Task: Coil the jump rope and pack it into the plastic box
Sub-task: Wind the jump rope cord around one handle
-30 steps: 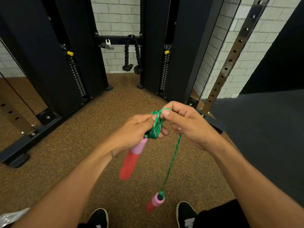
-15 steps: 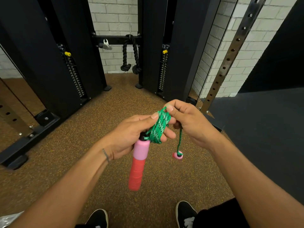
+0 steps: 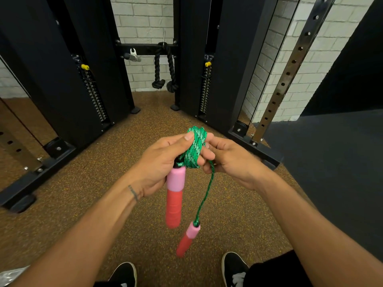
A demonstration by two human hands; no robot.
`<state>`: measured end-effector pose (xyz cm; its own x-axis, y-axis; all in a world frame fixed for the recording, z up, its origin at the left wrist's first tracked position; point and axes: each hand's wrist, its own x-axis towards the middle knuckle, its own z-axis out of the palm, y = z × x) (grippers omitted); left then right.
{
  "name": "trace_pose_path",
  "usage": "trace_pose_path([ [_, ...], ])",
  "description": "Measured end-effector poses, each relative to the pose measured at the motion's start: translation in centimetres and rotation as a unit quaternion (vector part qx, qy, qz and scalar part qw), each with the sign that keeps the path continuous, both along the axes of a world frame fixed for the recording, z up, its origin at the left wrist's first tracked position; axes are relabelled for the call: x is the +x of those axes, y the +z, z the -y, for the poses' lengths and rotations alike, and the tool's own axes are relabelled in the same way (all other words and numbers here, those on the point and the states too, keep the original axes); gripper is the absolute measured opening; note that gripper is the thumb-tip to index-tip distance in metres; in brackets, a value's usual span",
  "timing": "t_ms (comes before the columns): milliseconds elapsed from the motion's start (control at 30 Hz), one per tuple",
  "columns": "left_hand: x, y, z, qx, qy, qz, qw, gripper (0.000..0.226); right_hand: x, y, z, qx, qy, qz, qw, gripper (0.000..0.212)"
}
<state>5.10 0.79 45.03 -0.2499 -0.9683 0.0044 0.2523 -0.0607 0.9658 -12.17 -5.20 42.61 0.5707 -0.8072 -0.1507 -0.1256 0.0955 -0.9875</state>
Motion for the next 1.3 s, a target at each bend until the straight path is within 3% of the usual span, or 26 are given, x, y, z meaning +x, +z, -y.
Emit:
trace_pose_path([
  [167,0.0,0.0,0.1,0.002,0.015,-0.006,1.000,0.037,0.3,-0.1,-0.5,0.004,0.025,-0.065,0.998,0.025],
  [433,0.0,-0.2,0.1,0.001,0.032,0.008,0.999,0.036,0.6,0.1,-0.8,0.013,0.032,-0.069,0.997,0.024],
  [633,0.3,-0.5,0.6,-0.013,0.080,0.005,0.997,0.036,0.6,-0.2,-1.1,-0.044,0.059,-0.124,0.989,0.017],
  [800,1.0,-0.6,1.0,-0.012,0.104,0.001,0.994,0.032,0.6,-0.2,-1.2,-0.105,0.080,-0.156,0.979,0.029],
  [900,1.1,-1.0,1.2,-0.019,0.118,0.077,0.990,0.025,0.7,-0.2,-1.4,-0.160,0.091,-0.172,0.968,0.022],
  [1067,1.0,-1.4,1.3,-0.022,0.127,0.195,0.972,0.024,0.5,0.5,-1.7,-0.163,0.106,-0.112,0.974,0.018],
  [1233,1.3,-1.2,1.1,-0.032,0.080,0.323,0.942,0.040,-0.5,0.9,-1.4,-0.157,0.087,-0.030,0.983,0.010],
  [1300,1.1,-1.1,0.9,-0.033,0.050,0.334,0.941,0.042,-0.7,1.2,-1.2,-0.160,0.069,0.000,0.985,0.009],
])
